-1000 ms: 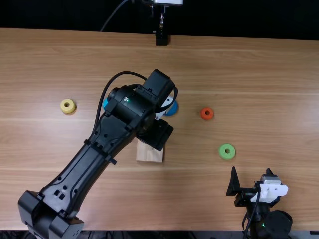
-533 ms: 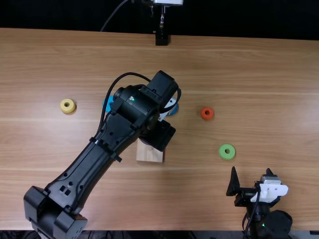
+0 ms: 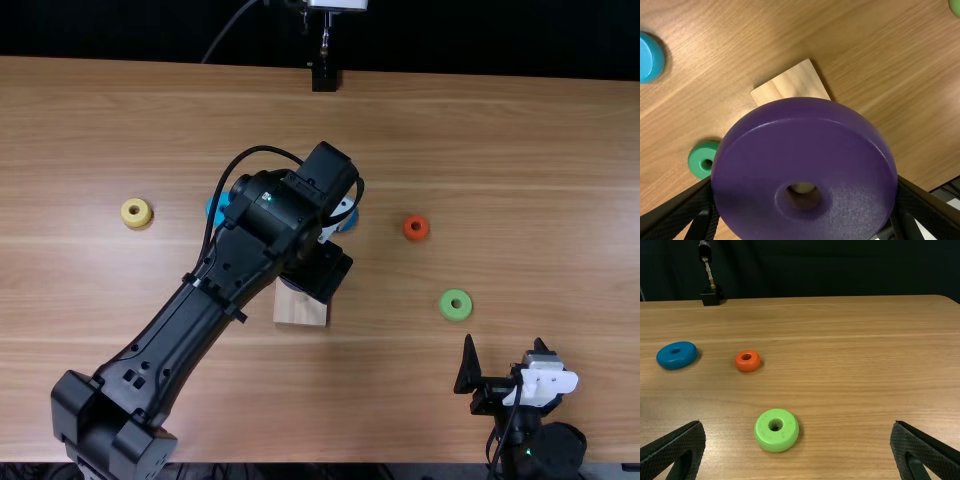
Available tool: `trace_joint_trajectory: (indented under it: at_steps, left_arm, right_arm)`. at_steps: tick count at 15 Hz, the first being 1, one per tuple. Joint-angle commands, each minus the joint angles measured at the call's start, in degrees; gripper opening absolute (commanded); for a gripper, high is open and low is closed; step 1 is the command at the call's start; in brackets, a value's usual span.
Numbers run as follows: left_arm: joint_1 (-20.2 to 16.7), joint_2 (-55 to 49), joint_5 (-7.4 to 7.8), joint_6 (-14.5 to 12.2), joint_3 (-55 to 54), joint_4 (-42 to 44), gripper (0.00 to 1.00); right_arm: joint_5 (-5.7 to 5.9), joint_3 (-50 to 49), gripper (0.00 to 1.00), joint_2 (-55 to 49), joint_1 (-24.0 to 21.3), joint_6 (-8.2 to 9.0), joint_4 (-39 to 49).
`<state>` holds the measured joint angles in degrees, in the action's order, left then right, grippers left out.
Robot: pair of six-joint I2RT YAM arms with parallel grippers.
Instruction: Build the Hanoi tower: stack the rings onto the peg from bottom to top in this color order: purple, dark blue, light blue, dark green, light green, yellow, orange.
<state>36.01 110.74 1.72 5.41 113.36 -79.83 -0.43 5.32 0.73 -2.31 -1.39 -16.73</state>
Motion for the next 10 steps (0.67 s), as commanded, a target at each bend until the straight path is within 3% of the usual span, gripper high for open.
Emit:
trace_joint_trajectory:
  at_steps: [1,4,5,6,7,8,10]
  left_arm:
    - [-0.06,0.97,0.29,0.5,-0.25,-0.01,0.0]
    - [-0.15,1.67,0.18,0.5,-0.42,-0.01,0.0]
    - [-0.15,2.46,0.18,0.18,-0.33,-0.01,0.19]
    - [-0.06,2.55,0.08,-0.03,-0.33,-0.01,0.53]
    - [-0.15,2.55,0.18,-0.14,-0.33,-0.01,0.94]
    - [-0.15,2.55,0.08,-0.03,-0.33,-0.01,1.0]
    - [-0.24,2.55,-0.03,0.07,-0.33,-0.01,1.0]
  right_arm:
    - [0.0,-4.44,1.0,-0.73,-0.77,0.12,-2.1]
    - [0.0,-4.44,1.0,-0.73,-0.77,0.12,-2.1]
    - [0.0,-4.44,1.0,-0.73,-0.77,0.12,-2.1]
    - [0.0,-4.44,1.0,-0.73,-0.77,0.12,-2.1]
    - [0.0,-4.44,1.0,-0.73,-0.77,0.12,-2.1]
    - [0.0,-4.44,1.0,-0.73,-0.77,0.12,-2.1]
    - [0.0,-4.44,1.0,-0.73,-0.77,0.12,-2.1]
